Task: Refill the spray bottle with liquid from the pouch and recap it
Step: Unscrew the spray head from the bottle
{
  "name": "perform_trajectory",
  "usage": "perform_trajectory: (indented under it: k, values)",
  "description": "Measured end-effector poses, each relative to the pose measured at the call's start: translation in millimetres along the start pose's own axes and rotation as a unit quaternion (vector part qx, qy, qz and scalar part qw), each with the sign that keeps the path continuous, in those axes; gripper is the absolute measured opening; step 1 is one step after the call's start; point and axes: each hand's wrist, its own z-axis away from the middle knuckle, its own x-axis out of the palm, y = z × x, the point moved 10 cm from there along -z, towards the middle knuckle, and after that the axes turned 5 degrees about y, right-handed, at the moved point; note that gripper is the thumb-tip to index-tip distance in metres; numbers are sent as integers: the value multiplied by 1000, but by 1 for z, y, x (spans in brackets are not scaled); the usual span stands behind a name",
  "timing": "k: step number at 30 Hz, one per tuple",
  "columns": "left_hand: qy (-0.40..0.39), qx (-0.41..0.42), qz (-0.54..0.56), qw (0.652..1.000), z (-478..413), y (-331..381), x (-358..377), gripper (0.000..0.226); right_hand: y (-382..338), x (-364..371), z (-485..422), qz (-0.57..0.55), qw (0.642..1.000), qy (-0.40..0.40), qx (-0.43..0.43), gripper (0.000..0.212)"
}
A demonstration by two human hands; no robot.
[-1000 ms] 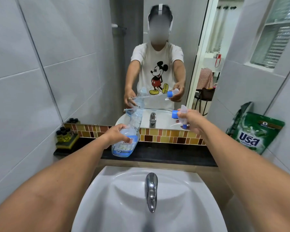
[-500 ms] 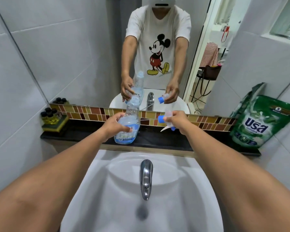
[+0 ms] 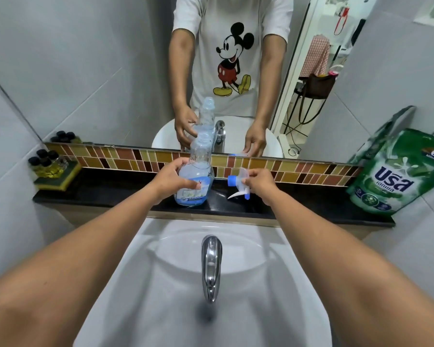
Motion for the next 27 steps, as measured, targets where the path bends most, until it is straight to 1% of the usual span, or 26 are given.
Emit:
perform_trajectory:
  k: [3, 6, 9, 15, 17, 19, 21, 23, 25, 27]
  values:
    - [1, 3, 6, 1000, -3, 1, 3, 61, 8, -3, -6, -16, 999, 25, 16, 19]
    - [-2, 3, 21, 1000, -5, 2, 6, 64, 13, -9, -9, -13, 998, 58, 27, 31]
    - [-9, 0, 34, 999, -6, 2, 10, 66, 18, -13, -11, -9, 996, 78, 42, 32]
    - [-23, -13, 40, 999, -6, 1, 16, 64, 21, -14, -7, -38, 996, 56, 62, 32]
    - [-27, -16, 42, 999, -5, 1, 19, 66, 17, -15, -6, -30, 997, 58, 47, 30]
    - [-32, -19, 49, 998, -4, 1, 21, 66, 6, -14, -4, 5, 998, 57, 3, 28]
    - [-40, -19, 57, 997, 0, 4, 24, 66, -9, -2, 3, 33, 998, 8, -45, 33]
    - [-48, -25, 58, 997, 1, 5, 30, 65, -21, 16, 14, 56, 993, -70, -80, 48]
    - [-53, -24, 55, 997, 2, 5, 34, 64, -29, 33, 26, 96, 981, -129, -109, 58]
    - [-61, -21, 49, 997, 0, 5, 37, 66, -34, 43, 34, 116, 972, -156, -128, 57]
